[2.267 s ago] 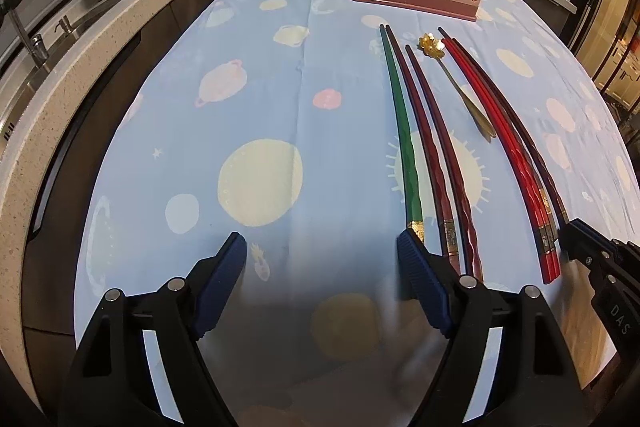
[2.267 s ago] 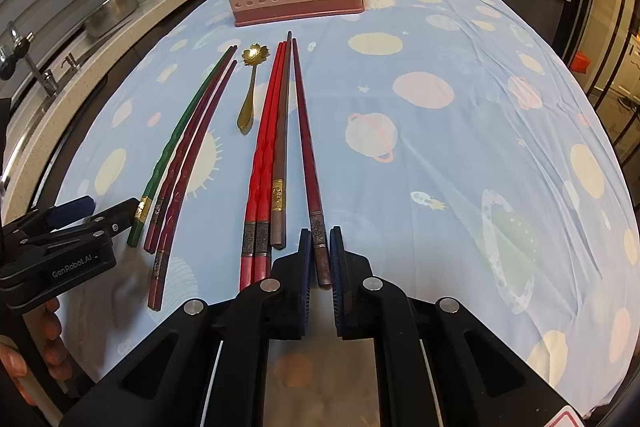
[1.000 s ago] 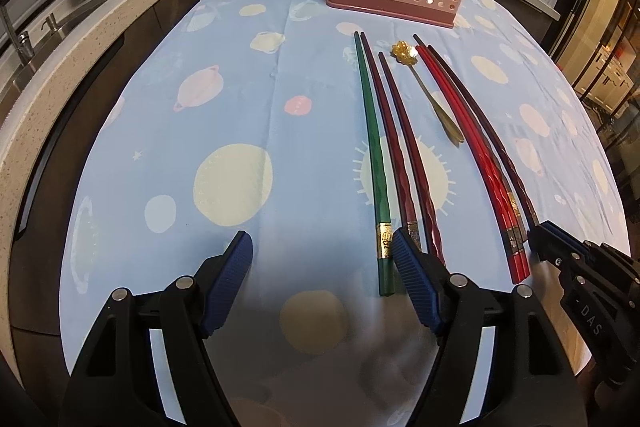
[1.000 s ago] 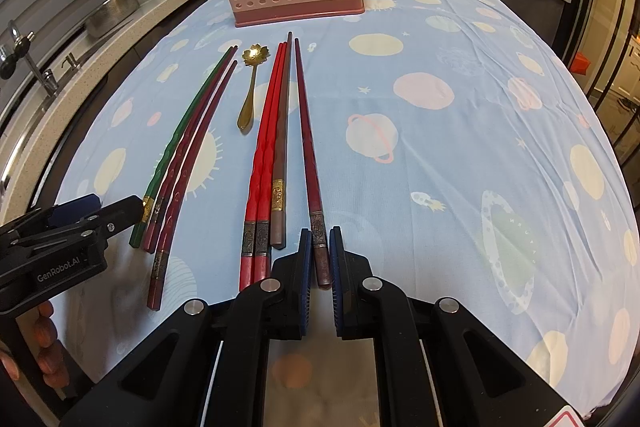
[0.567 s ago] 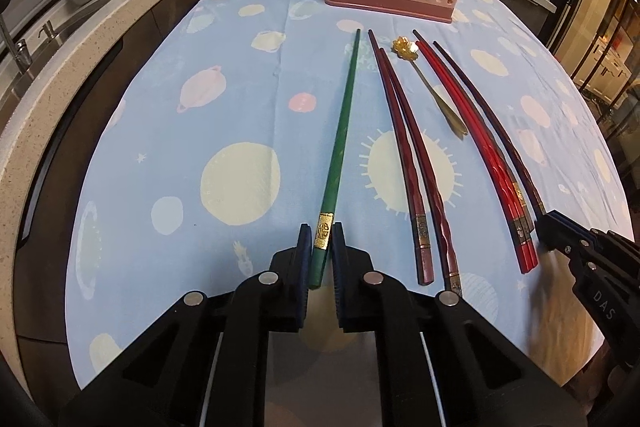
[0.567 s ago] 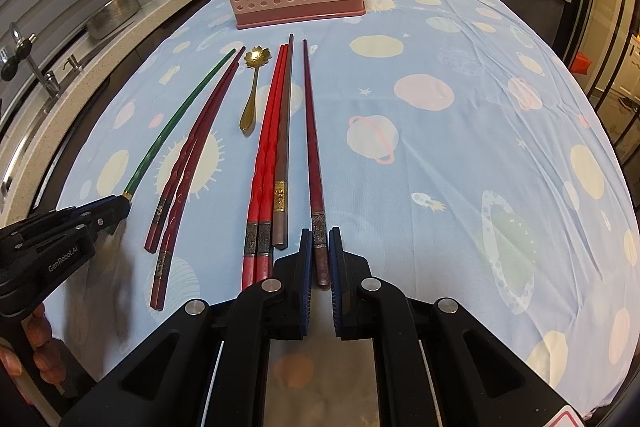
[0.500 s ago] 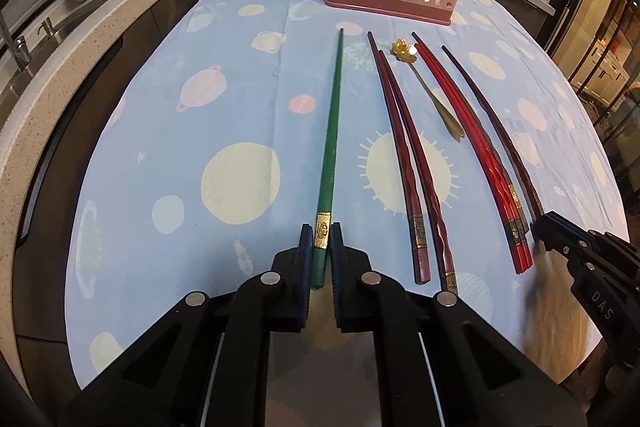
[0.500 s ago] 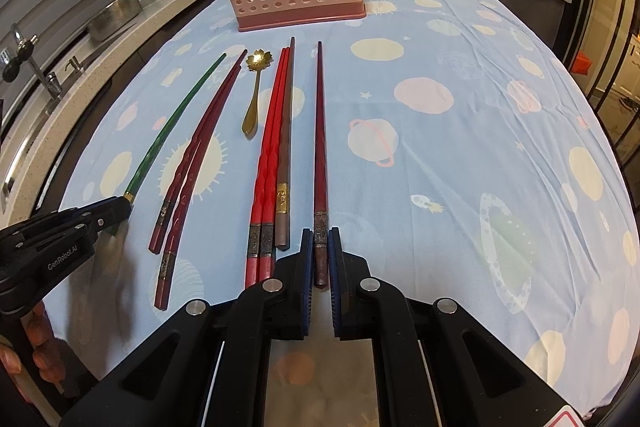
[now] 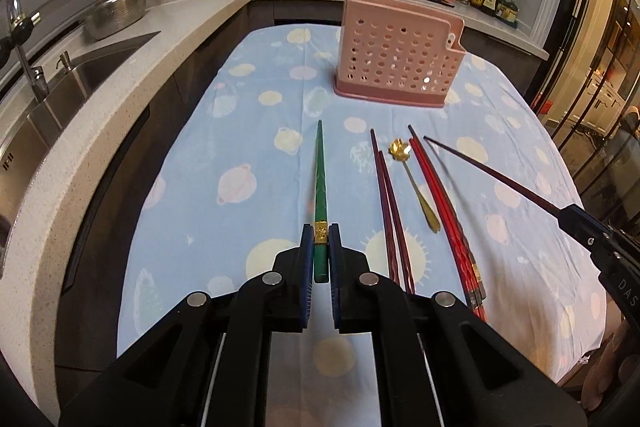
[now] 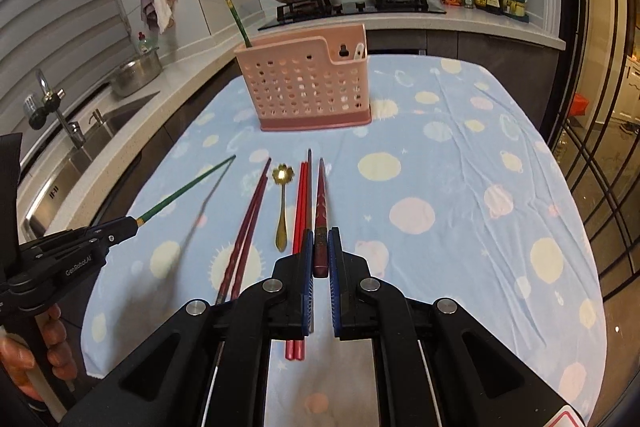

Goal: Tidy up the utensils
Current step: 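Carry both chopsticks to the pink basket and open both tools to drop them in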

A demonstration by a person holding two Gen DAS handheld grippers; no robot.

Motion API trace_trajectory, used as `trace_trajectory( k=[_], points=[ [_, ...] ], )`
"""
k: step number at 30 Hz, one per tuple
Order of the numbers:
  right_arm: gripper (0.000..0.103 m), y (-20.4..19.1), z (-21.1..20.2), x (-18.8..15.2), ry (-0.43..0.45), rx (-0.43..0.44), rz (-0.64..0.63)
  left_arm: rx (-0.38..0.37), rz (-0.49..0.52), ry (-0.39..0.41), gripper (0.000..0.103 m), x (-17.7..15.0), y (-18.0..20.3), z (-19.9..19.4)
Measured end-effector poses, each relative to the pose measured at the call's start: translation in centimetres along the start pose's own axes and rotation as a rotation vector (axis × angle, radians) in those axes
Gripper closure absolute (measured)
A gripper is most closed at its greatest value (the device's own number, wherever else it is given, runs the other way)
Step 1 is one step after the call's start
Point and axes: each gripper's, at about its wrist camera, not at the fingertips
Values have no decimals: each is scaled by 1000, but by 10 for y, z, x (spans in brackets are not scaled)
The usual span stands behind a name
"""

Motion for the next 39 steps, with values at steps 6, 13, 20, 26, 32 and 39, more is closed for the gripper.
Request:
trace_trajectory(
  k=[6,13,20,26,32,39],
  points=[
    [96,4,-6,39,83,9,13,14,-9,82,96,37,-3,-7],
    [96,7,1,76,141,31,20,25,-9,180,96,85,-3,-13],
    [96,10,8,118,206,50,30,27,-16,240,96,132,-3,-8],
    [96,14,7,163,277,78,41,1,-18,295,96,170,3,-12],
    [96,11,8,210,373,86,40,-35,-13,386,96,216,14,-29],
    [96,3,20,261,462,94,47,-59,-18,533,96,278,29,-49]
  ],
)
Point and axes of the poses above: each gripper's, at about its wrist camera, not at the fingertips, and z roughly the way its jaws point, y to its right, x to its top, and after that the axes turned 8 degrees about y, right-handed
